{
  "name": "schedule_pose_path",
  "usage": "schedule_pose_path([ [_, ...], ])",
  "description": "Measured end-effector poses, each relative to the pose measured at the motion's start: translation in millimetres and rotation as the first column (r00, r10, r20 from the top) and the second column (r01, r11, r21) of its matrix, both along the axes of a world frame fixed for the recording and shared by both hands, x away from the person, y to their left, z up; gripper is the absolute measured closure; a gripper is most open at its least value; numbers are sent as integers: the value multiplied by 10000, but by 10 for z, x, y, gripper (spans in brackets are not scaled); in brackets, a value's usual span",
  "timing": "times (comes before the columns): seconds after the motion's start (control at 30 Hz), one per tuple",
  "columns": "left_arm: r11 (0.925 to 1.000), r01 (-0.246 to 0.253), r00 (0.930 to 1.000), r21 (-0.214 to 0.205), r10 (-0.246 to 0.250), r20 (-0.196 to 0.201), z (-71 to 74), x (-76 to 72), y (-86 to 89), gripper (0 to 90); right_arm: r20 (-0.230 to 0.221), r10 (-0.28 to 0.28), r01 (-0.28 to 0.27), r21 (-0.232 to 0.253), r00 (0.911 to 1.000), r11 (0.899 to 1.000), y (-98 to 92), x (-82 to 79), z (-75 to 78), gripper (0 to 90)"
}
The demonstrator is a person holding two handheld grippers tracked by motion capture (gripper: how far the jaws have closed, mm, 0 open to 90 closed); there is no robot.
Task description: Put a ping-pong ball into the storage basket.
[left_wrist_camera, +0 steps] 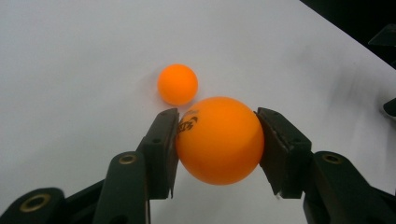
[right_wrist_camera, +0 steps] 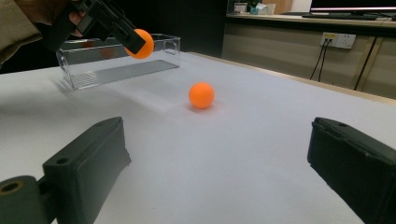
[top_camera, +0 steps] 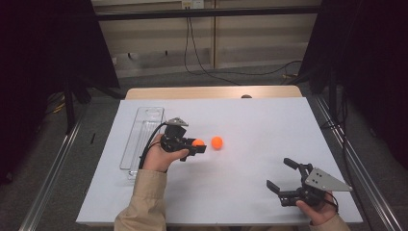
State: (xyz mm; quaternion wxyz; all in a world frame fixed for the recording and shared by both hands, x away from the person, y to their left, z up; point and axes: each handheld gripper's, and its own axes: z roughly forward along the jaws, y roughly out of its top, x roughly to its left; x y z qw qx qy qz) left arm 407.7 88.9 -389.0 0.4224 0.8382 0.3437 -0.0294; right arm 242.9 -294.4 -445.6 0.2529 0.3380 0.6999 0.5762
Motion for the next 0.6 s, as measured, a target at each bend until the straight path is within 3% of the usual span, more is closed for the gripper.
schedule_pose_path([
  [0.6, 9991, -417, 9991, -104, 417, 18, 51, 20, 175, 508, -20, -20, 20, 32, 10000, 10000, -2, 3, 0, 39],
])
